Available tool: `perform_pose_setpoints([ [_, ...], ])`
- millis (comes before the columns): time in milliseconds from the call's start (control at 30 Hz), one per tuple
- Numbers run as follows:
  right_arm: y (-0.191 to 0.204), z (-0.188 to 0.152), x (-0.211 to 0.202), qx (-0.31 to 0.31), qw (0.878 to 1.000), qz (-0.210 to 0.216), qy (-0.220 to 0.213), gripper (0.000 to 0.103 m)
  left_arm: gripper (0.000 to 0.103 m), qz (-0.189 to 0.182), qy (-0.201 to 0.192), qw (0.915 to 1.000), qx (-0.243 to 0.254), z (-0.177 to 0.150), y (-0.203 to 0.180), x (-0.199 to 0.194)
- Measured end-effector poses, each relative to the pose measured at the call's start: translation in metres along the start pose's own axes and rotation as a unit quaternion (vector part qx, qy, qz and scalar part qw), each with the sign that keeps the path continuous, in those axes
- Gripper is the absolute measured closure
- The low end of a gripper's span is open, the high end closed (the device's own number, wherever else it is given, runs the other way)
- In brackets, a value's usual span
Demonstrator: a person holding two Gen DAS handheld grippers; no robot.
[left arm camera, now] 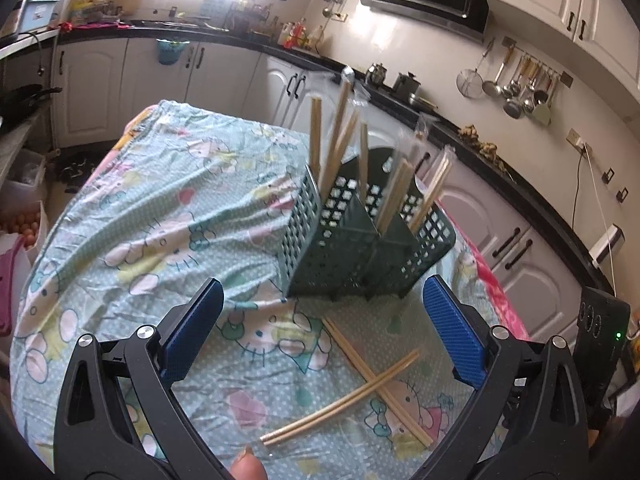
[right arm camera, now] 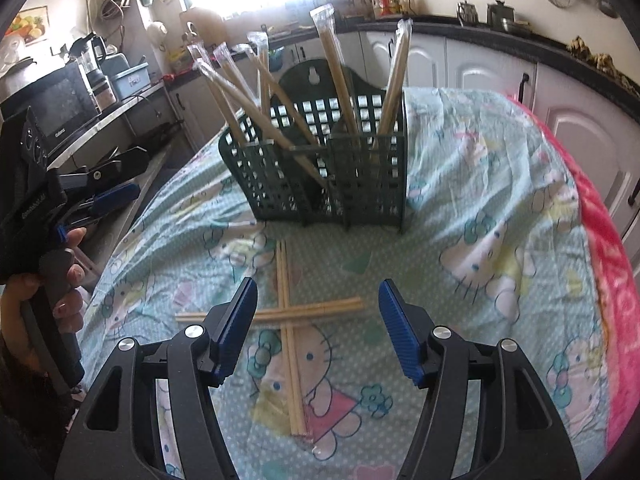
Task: Organize utensils
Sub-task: 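Withdraw both open tools from the caddy toward the chopsticks on the cloth, then lower the left tool onto a chopstick and close it while the right tool grasps another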
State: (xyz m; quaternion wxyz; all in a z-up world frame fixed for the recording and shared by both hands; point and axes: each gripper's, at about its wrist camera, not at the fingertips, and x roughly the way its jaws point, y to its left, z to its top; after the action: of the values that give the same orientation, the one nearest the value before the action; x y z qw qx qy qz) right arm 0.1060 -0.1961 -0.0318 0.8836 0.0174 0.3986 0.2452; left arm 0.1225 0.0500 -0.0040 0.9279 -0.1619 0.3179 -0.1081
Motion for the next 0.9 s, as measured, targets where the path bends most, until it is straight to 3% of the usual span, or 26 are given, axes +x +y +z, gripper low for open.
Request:
perform_pose_setpoints([
  [367,-0.003,-0.019,0.021,0.015,0.999,-0.006,0.035,0.042,0.011,-0.017,0.057,0.9982,-0.003,-0.016,-0.004,0.029],
  [633,-0.017,-0.024,0.042,0.057,0.996,0.015,0.06,0.043,0.045,-0.036,0.125,0.9907,-0.037,-0.026,0.006,0.064],
  [900,-0.027,-0.016,0.064,0.098,0.992,0.031,0.075,0.052,0.055,-0.05,0.168,0.9835,-0.044,-0.03,0.001,0.096],
])
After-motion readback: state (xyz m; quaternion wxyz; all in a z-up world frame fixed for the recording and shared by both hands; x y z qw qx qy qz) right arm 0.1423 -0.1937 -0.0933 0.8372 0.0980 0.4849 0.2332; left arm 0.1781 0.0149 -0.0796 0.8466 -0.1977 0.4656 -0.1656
